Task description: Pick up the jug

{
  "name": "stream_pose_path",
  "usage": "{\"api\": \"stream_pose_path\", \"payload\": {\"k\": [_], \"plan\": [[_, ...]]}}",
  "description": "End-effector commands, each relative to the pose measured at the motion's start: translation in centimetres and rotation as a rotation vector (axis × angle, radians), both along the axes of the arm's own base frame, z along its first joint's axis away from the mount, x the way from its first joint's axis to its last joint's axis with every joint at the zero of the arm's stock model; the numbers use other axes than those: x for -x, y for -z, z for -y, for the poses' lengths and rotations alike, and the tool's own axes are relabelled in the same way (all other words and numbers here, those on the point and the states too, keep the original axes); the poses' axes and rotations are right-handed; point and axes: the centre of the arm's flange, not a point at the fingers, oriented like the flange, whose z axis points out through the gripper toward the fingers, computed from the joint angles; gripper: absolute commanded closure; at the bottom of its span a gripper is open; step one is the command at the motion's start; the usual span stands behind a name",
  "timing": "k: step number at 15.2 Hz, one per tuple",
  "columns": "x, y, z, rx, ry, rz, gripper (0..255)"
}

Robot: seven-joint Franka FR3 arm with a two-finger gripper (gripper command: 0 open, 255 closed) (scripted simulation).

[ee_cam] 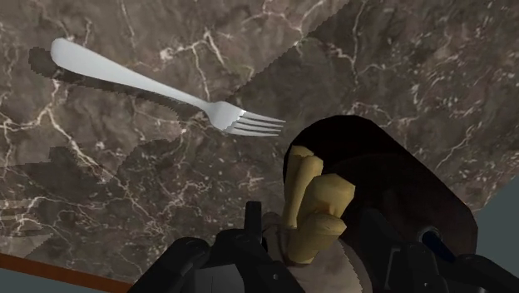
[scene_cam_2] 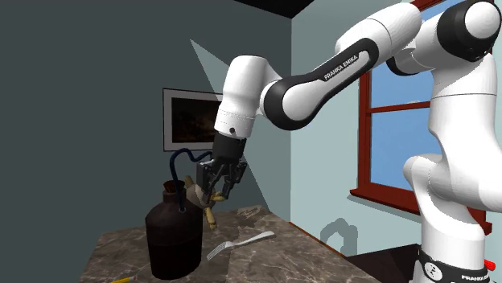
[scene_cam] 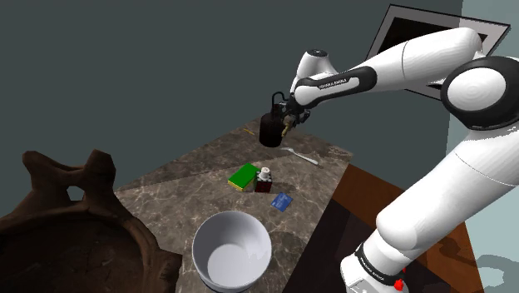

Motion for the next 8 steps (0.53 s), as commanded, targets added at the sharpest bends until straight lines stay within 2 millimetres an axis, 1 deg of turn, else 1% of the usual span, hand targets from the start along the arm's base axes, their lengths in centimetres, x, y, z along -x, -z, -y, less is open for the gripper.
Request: {"api": "stream_pose_path", "payload": {"k": [1,6,8], "plan": [[0.0,0.1,0.0,0.0,0.0,0.0,255],[-0.1,0.1,0.0,0.0,0.0,0.0,255],[-0.1,-0.9,0.0,0.0,0.0,0.0,255]]}}
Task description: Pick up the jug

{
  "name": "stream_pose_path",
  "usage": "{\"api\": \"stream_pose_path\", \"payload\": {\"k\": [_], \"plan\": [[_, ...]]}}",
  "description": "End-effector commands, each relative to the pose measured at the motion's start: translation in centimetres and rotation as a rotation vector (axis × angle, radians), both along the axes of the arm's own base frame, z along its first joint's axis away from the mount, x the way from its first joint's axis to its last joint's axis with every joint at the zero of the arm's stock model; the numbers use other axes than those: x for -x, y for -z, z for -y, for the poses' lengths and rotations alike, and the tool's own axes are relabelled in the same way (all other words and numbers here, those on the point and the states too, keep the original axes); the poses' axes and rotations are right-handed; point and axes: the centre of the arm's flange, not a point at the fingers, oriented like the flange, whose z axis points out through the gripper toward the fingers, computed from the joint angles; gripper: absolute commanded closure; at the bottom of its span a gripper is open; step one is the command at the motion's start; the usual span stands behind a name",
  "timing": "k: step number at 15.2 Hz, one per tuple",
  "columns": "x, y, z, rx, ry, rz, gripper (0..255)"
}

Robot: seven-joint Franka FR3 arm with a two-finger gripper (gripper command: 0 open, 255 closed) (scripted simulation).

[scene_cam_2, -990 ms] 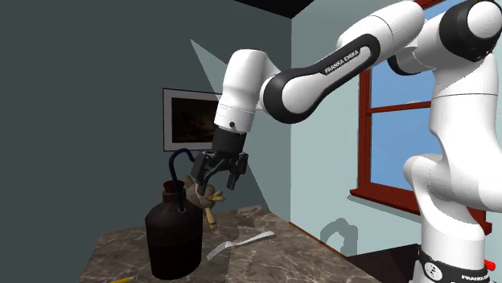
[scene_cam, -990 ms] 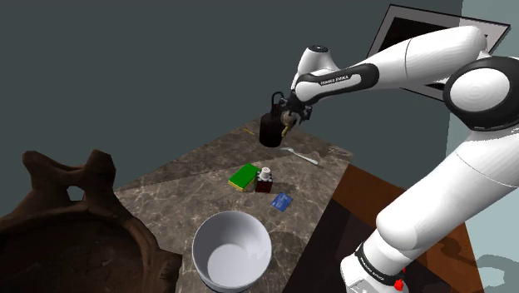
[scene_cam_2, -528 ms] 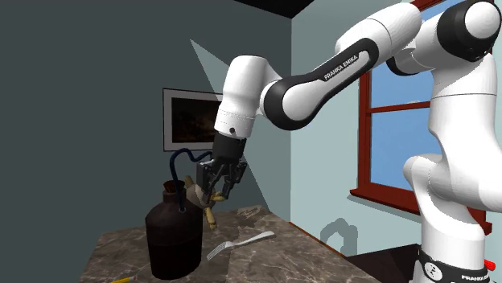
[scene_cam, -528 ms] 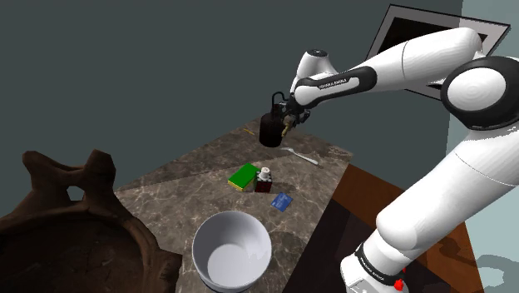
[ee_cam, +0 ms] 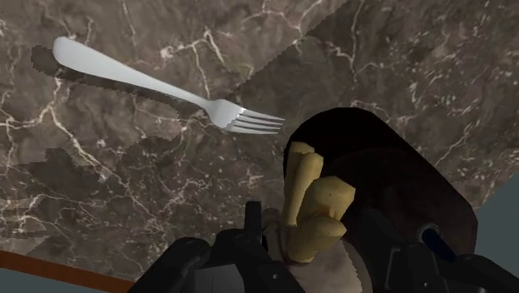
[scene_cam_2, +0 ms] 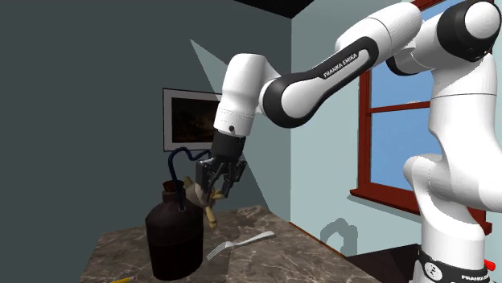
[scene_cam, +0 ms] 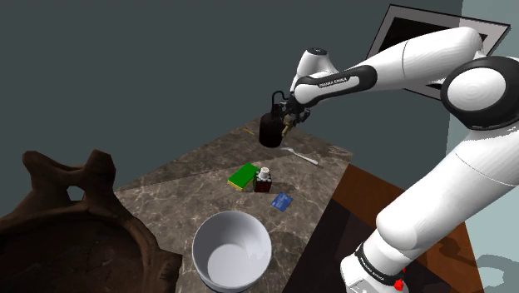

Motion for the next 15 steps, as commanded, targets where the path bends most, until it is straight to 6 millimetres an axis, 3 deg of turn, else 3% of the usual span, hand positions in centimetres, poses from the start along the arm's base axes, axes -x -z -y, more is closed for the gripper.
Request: {"api": "stream_pose_path", "payload": {"k": [1,13,15], "plan": [[0.0,-1.1,0.0,0.0,0.0,0.003,255],[0.0,-7.4,0.0,0.0,0.0,0.003,255],[0.0,-7.5,0.0,0.0,0.0,0.003,255]]}}
